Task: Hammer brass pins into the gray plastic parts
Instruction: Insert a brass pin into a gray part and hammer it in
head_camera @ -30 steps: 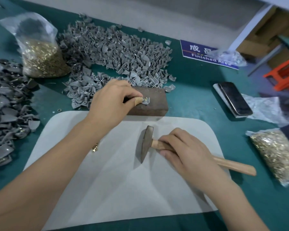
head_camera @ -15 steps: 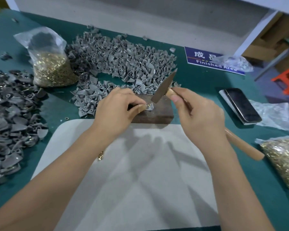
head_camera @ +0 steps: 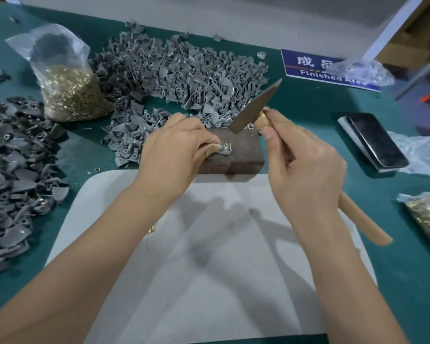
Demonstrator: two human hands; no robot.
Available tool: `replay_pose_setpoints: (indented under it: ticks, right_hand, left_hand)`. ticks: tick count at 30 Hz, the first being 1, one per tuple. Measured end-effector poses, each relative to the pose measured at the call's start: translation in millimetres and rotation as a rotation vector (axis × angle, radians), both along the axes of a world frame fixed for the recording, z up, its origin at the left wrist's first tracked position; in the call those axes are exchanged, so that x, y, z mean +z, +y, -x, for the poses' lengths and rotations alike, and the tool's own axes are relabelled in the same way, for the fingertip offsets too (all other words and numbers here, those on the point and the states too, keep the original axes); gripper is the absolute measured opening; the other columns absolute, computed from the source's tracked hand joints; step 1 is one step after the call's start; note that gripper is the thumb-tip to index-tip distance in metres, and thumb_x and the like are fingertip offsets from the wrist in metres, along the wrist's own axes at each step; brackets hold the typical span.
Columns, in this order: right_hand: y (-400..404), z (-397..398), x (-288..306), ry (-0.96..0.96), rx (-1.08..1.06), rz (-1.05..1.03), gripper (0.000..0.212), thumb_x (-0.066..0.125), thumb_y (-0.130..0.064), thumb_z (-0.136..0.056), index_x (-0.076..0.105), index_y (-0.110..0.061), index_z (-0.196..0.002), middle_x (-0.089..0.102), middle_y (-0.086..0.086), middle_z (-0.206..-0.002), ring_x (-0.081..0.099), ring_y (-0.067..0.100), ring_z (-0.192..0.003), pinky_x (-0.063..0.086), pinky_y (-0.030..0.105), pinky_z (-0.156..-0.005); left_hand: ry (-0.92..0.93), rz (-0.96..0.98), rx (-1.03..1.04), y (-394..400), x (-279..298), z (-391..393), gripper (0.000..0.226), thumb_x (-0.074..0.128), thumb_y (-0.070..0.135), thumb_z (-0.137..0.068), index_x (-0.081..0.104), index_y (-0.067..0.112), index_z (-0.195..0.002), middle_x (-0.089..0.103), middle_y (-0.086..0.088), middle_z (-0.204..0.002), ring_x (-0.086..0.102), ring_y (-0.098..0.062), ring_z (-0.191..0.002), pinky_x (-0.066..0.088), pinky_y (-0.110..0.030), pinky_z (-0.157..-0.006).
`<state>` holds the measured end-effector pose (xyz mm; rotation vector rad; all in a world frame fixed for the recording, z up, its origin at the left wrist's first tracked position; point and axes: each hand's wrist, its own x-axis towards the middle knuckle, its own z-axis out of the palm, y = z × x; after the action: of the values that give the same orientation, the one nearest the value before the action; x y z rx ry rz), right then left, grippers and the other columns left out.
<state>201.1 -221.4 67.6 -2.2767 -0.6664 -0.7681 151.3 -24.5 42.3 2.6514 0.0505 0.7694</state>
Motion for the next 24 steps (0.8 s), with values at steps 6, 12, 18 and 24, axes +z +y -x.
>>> replay_pose_setpoints:
  ticks: [6,12,18,24]
  right_hand:
    - [2.6,2.6,-1.3,0.042,-0.009,0.221,0.024,0.054,-0.042,-0.104,0.071,-0.04,-0.12,0.072,-0.004,-0.082,0.066,0.03,-0.069,0.031,0.029,-0.054]
    - [4.1,4.7,0.1,0.027,0.002,0.138,0.025,0.054,-0.039,-0.105,0.072,-0.037,-0.123,0.073,-0.004,-0.088,0.066,0.026,-0.073,0.037,0.03,-0.054]
    - [2.1,8.9,4.2,-0.024,-0.034,0.061,0.025,0.054,-0.04,-0.105,0.071,-0.038,-0.123,0.072,-0.006,-0.086,0.064,0.022,-0.069,0.042,0.03,-0.052]
    - [-1.6,5.3,-2.0,0.033,-0.102,0.174,0.023,0.052,-0.044,-0.104,0.071,-0.041,-0.117,0.065,-0.004,-0.073,0.061,0.028,-0.064,0.029,0.029,-0.051]
  left_hand:
    - [-0.008,-0.005,0.021,0.1,0.1,-0.3,0.018,0.07,0.039,-0.092,0.081,0.027,-0.101,0.068,0.006,-0.091,0.053,-0.022,-0.091,0.03,-0.03,-0.064]
    - [-0.015,-0.013,-0.001,1.2,0.7,-0.6,0.018,0.071,0.039,-0.091,0.081,0.025,-0.097,0.07,0.005,-0.088,0.055,-0.025,-0.088,0.039,-0.032,-0.063]
    - [-0.009,-0.015,-0.003,3.3,-0.9,-1.2,0.018,0.071,0.039,-0.091,0.082,0.026,-0.097,0.07,0.008,-0.088,0.056,-0.023,-0.088,0.047,-0.038,-0.063]
    - [-0.001,-0.016,-0.005,4.4,-3.8,-0.5,0.017,0.071,0.038,-0.091,0.081,0.026,-0.098,0.069,0.01,-0.09,0.055,-0.021,-0.091,0.043,-0.034,-0.066]
